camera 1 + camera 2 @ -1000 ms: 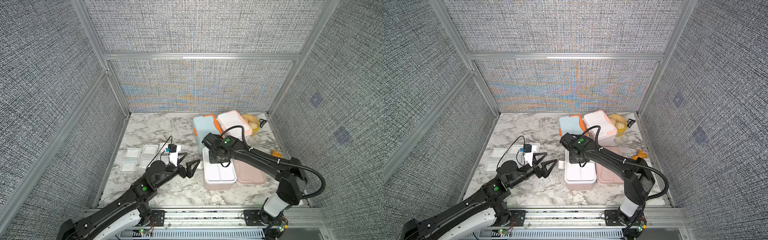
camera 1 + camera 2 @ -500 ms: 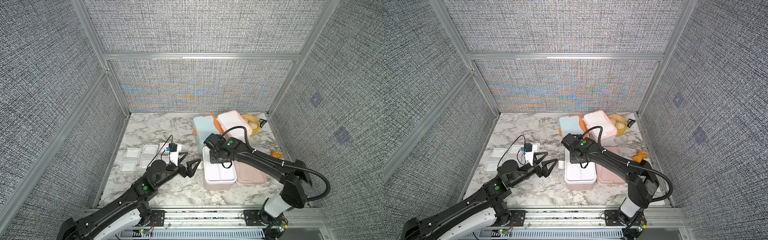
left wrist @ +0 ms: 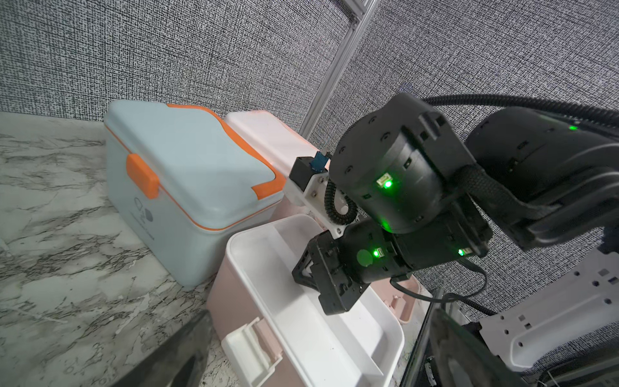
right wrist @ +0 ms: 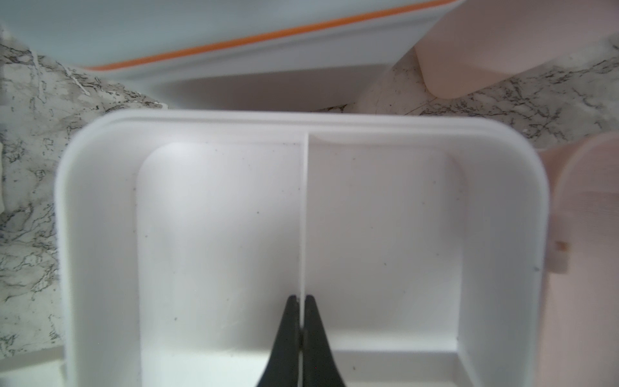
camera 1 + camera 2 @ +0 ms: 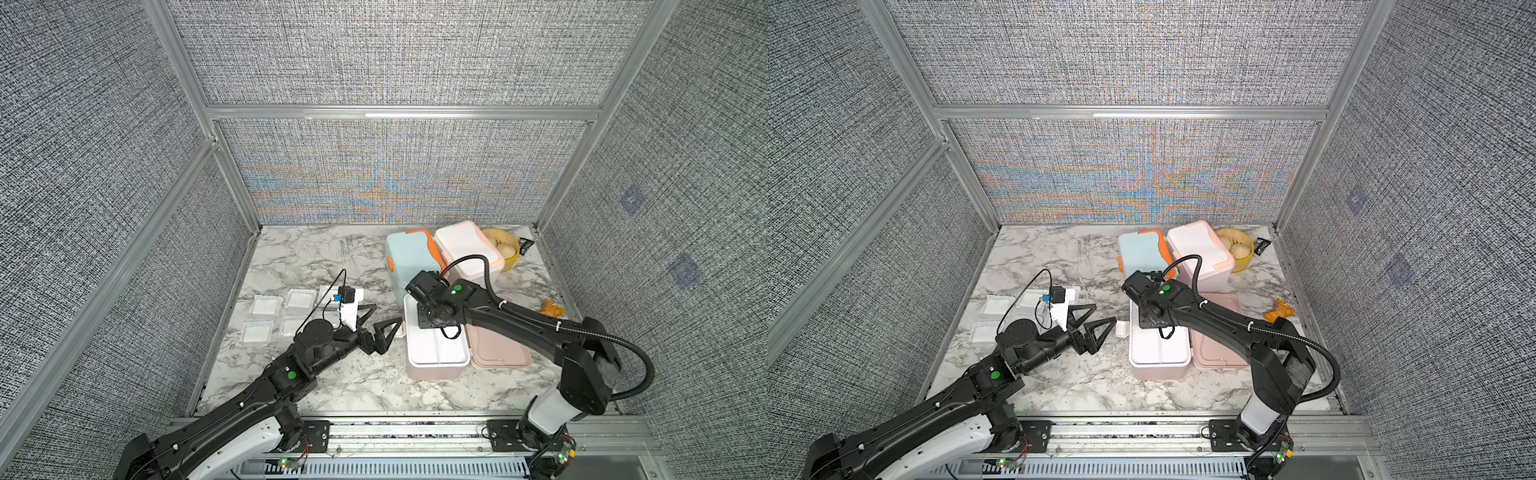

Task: Open first aid kits and take out gauze
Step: Place the compartment layer in the first aid kit.

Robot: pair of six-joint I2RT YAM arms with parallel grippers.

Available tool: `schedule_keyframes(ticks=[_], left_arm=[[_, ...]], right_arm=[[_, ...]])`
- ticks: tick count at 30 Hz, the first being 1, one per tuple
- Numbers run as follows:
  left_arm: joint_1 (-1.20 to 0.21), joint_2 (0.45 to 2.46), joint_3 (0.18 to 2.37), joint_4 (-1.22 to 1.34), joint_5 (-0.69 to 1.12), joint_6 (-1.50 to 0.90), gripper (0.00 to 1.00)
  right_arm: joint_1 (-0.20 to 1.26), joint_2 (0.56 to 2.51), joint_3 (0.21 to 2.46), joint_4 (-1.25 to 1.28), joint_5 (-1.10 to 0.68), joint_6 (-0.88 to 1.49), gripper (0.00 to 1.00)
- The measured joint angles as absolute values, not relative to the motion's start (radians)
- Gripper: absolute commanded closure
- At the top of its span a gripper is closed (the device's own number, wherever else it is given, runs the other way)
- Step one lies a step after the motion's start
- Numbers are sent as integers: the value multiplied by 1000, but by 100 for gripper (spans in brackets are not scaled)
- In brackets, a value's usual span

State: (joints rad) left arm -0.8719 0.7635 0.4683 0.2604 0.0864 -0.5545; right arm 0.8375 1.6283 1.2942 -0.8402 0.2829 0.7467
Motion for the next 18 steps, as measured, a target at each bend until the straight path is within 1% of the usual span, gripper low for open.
schedule_keyframes(ticks=[4,5,6,8,9,12,14,18], left_arm=[[-872,781,483,260,99,-556,0],[-872,788,493,260,106,-558,0],[-872,796,502,260,110,-558,0],[-872,812,518,260,123,-561,0],[-872,822,527,259,132,-566,0],[-873,856,561,258,154,-570,0],[-877,885,588,251,166,-577,0],[-899,961,651,222,183,-584,0]], right_arm=[[836,1576,1291,-853,264,746,51],[837,1552,1291,-855,262,746,41],[837,1525,1290,-857,260,746,34],[835,1479,1286,-857,260,739,20],[833,1452,1279,-857,260,732,15],[817,1375,1250,-860,262,715,8],[797,1322,1220,-860,263,703,1],[726,1182,1120,-855,264,673,1]])
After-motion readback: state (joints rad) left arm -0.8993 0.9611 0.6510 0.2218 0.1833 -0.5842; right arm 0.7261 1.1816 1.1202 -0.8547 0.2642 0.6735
